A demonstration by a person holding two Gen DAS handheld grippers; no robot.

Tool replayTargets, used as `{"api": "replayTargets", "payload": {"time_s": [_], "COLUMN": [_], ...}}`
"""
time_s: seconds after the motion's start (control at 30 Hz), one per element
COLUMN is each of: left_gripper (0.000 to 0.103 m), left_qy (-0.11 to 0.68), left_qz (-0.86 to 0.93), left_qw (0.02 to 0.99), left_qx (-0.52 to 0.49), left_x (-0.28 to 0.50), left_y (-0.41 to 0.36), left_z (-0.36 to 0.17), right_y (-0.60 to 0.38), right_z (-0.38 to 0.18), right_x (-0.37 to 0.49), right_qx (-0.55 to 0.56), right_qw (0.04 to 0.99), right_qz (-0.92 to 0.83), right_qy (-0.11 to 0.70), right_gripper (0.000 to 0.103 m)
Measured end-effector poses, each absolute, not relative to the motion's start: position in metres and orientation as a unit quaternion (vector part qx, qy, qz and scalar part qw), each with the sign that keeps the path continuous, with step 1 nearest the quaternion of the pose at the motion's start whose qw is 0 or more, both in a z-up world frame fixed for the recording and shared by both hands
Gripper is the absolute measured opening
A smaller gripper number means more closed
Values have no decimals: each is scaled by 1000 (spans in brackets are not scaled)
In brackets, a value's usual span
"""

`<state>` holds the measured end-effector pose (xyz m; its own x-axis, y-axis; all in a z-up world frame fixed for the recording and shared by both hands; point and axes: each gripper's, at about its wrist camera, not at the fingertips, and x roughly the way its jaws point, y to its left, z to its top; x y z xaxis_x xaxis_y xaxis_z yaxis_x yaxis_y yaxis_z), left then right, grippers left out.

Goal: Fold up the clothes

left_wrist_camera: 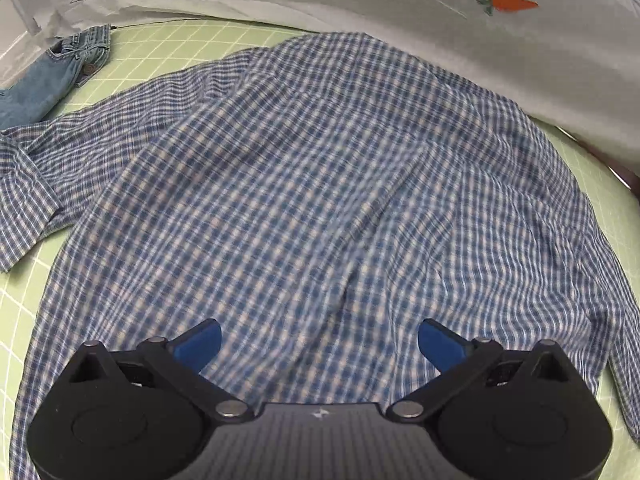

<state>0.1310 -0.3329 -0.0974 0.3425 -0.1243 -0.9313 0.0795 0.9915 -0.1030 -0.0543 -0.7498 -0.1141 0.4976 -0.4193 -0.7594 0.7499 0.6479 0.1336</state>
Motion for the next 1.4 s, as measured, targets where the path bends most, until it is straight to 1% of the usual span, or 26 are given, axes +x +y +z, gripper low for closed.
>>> {"api": "replayTargets", "payload": {"time_s": [0.2, 0.37, 0.43, 0.57, 0.6, 0.67, 0.7, 0.73, 0.8, 0.83, 0.87, 0.93, 0.97, 1.0, 1.07, 1.1, 1.13, 1.17, 1.2, 1.23, 1.27, 1.3, 1.33, 1.4], "left_gripper": [103, 103, 103, 103, 103, 103, 103, 103, 103, 103, 103, 103, 103, 103, 103, 103, 103, 103, 103, 103, 103, 103, 103, 103], "left_qy": [564, 566, 566, 560, 557, 553, 551, 548, 543, 541, 539, 532, 528, 527, 525, 527, 527, 527, 524, 521, 519, 518, 517, 520], "left_qz": [-31, -7, 2, 11, 10, 10, 11, 11, 15, 15, 14, 7, 3, 1, 0, -1, -1, -1, -2, -1, 1, 4, 8, 14], "left_qw": [824, 823, 823, 828, 830, 833, 834, 836, 840, 841, 842, 847, 849, 850, 851, 850, 850, 850, 852, 854, 854, 855, 855, 854], "left_qx": [-30, -40, -38, -27, -21, -6, 1, 4, 4, 4, 5, 0, -4, -7, -10, -10, -12, -15, -18, -21, -23, -26, -28, -37], "left_x": [191, 235, 248, 265, 268, 271, 273, 273, 273, 273, 274, 271, 270, 269, 269, 267, 266, 265, 262, 259, 255, 249, 242, 226], "left_y": [-324, -315, -312, -313, -315, -320, -322, -323, -325, -325, -326, -326, -325, -325, -325, -325, -323, -321, -319, -314, -311, -307, -303, -292], "left_z": [-114, -132, -137, -142, -143, -145, -145, -146, -146, -146, -146, -145, -145, -144, -143, -143, -141, -138, -135, -132, -128, -125, -122, -114], "right_y": [-725, -699, -685, -656, -653, -648, -645, -643, -638, -637, -636, -637, -639, -639, -634, -631, -632, -633, -635, -638, -638, -637, -636, -629], "right_z": [-111, -125, -135, -151, -154, -157, -158, -157, -151, -140, -129, -106, -94, -92, -105, -114, -119, -123, -117, -112, -105, -100, -96, -94], "right_x": [79, 185, 219, 258, 262, 269, 272, 275, 281, 279, 276, 268, 264, 266, 280, 286, 286, 285, 274, 262, 245, 226, 206, 160], "right_qx": [212, 207, 207, 185, 187, 192, 190, 179, 160, 145, 131, 121, 123, 118, 66, 38, 30, 26, 40, 54, 62, 66, 70, 81], "right_qw": [877, 895, 893, 888, 887, 886, 886, 887, 890, 904, 917, 941, 950, 952, 944, 936, 929, 924, 927, 929, 932, 933, 933, 925], "right_qz": [-232, -109, -59, -38, -31, -12, -1, 12, 38, 31, 23, 10, 4, 1, -19, -35, -46, -57, -65, -73, -81, -89, -95, -97], "right_qy": [364, 379, 395, 418, 420, 421, 424, 425, 425, 400, 375, 317, 288, 283, 323, 349, 365, 378, 368, 358, 348, 343, 340, 358], "right_gripper": [93, 93, 93, 93, 92, 83, 75, 53, 25, 11, 9, 9, 9, 11, 23, 38, 48, 51, 62, 82, 90, 95, 95, 96]}}
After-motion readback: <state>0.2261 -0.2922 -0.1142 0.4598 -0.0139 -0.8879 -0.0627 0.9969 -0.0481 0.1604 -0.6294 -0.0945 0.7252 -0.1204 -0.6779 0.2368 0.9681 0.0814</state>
